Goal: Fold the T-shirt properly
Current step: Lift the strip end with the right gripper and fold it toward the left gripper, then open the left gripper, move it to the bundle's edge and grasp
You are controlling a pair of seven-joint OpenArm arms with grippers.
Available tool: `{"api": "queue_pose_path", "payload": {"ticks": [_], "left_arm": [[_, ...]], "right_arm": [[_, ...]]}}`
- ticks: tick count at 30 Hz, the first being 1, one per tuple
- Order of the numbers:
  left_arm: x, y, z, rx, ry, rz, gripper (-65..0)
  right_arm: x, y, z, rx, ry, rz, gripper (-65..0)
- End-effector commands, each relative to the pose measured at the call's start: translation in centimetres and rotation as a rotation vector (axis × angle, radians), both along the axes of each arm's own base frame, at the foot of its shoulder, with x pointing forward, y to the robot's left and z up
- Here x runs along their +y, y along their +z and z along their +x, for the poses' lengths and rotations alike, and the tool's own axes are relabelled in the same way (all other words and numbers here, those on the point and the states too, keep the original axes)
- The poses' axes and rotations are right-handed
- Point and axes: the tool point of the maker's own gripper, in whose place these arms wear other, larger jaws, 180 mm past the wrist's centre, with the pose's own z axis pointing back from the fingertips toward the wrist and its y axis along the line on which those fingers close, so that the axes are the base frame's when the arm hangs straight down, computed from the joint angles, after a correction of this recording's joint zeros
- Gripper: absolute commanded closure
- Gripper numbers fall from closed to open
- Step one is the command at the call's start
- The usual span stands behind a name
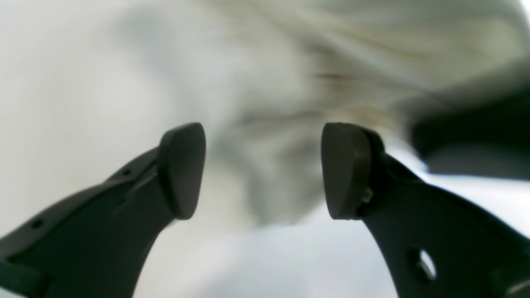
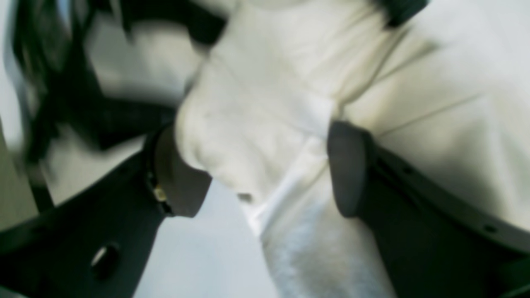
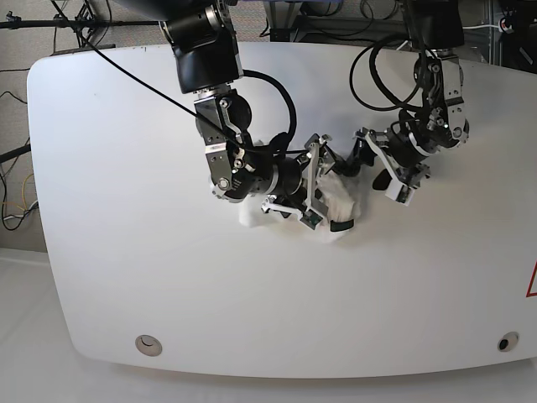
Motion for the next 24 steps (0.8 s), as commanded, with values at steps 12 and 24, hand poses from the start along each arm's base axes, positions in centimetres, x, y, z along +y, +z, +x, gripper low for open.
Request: {"api": "queue_pose_path", "payload": {"ticks": [12, 24], "left_arm": [[3.7, 5.5, 2.5, -0.177, 0.107, -0.006, -41.0], [8.9, 10.6, 3.0, -0.257, 0.213, 0.123, -41.3]], "right_arm": [[0.7, 1.5, 0.9, -0.044, 0.005, 0.034, -42.5], [0.9, 2.0, 1.0, -0.053, 0.012, 0.040, -42.5]]}}
